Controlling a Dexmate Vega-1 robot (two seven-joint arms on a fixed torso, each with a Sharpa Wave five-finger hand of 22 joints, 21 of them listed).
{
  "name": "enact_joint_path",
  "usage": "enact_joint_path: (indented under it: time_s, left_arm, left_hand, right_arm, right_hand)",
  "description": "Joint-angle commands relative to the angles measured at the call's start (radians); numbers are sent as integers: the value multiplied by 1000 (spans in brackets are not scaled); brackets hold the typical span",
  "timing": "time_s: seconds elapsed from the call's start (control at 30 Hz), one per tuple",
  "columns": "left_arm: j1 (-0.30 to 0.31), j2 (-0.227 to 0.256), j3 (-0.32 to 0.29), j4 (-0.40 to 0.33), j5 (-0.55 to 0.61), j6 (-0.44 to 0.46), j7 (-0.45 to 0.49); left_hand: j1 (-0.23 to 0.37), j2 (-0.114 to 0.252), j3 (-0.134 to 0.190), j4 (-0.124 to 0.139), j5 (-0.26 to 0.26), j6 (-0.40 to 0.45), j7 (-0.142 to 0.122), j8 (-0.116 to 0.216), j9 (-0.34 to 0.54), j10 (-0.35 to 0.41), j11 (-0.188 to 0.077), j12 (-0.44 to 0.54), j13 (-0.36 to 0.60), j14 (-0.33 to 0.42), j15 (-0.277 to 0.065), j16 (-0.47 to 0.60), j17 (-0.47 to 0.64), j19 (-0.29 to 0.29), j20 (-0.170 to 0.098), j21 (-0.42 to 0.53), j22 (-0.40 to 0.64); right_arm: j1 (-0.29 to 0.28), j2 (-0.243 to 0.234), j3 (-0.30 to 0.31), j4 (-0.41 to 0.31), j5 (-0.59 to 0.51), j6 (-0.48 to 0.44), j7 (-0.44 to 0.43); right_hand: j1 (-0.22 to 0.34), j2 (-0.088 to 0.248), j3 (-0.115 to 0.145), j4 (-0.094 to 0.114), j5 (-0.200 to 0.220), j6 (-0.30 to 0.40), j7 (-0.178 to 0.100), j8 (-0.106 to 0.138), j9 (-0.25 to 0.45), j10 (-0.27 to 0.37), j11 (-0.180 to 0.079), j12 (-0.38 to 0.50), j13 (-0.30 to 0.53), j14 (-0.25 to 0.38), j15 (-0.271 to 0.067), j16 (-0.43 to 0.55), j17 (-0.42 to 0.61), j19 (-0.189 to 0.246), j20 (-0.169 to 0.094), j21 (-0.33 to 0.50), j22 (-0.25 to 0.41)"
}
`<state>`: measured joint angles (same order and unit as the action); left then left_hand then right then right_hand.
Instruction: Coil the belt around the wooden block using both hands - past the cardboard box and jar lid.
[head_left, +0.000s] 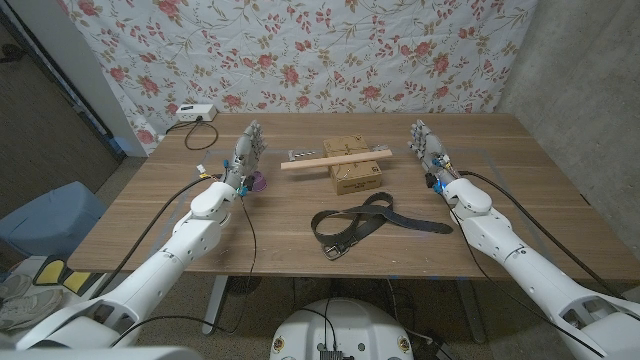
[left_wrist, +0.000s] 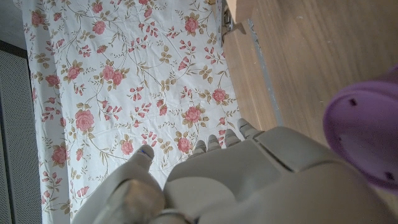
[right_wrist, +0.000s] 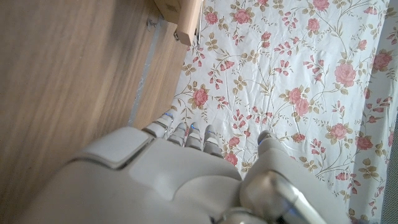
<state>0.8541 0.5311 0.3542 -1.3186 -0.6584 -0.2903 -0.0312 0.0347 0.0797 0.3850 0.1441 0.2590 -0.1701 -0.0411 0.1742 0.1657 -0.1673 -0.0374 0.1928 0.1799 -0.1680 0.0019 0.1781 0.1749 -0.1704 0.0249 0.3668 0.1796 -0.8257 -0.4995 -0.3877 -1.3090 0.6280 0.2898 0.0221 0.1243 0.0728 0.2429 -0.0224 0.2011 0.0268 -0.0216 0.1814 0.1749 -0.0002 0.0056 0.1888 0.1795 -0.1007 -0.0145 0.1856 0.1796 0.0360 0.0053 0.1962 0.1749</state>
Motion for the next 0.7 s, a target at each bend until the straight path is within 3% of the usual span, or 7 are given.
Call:
enact_joint_path:
  time_s: [0.03,0.13,0.4,0.63,0.7]
  left_arm:
    - [18,23,5,-59,46,20,61]
    - [16,24,14,-74,78,23,90]
    - [19,42,51,-196,224,96,239]
    - [33,67,75,-305,352,185,350]
    - [35,76,82,-331,390,212,374]
  left_hand:
    - [4,9,7,0,6,-200,-4,4,5,-206,-4,4,1,-247,-2,5,1,-129,0,3,5]
    - [6,6,5,-3,6,-195,-10,6,5,-197,-7,7,1,-242,-1,7,1,-127,-1,1,5]
    - [37,-21,-3,-37,5,-127,-35,24,6,-128,-14,28,2,-181,0,18,-2,-80,8,3,3]
    - [79,-36,-2,-78,-2,-78,-48,29,8,-73,-15,39,3,-110,25,27,-2,-37,13,3,3]
    - [98,-41,-1,-96,-6,-58,-51,31,8,-52,-22,43,4,-81,43,30,-1,-22,27,2,3]
  right_arm:
    - [36,20,-20,60,-5,17,46]
    - [43,23,-19,83,0,28,65]
    - [71,29,-8,183,35,71,163]
    - [77,25,5,221,59,97,222]
    - [77,24,8,227,62,106,233]
  right_hand:
    - [5,-2,7,2,5,8,0,7,4,-6,-1,4,5,-8,0,6,2,10,0,6,2]
    - [5,-2,7,2,5,8,1,7,4,-6,-1,4,5,-8,0,6,2,11,0,6,2]
    - [5,-1,7,1,5,8,1,7,4,-5,-3,4,5,-8,1,6,2,11,0,6,2]
    - [5,-1,6,1,5,8,1,6,4,-4,-1,4,5,-8,2,6,2,10,0,5,2]
    - [5,0,6,1,5,9,1,6,4,-3,-2,4,5,-8,2,6,2,10,2,5,2]
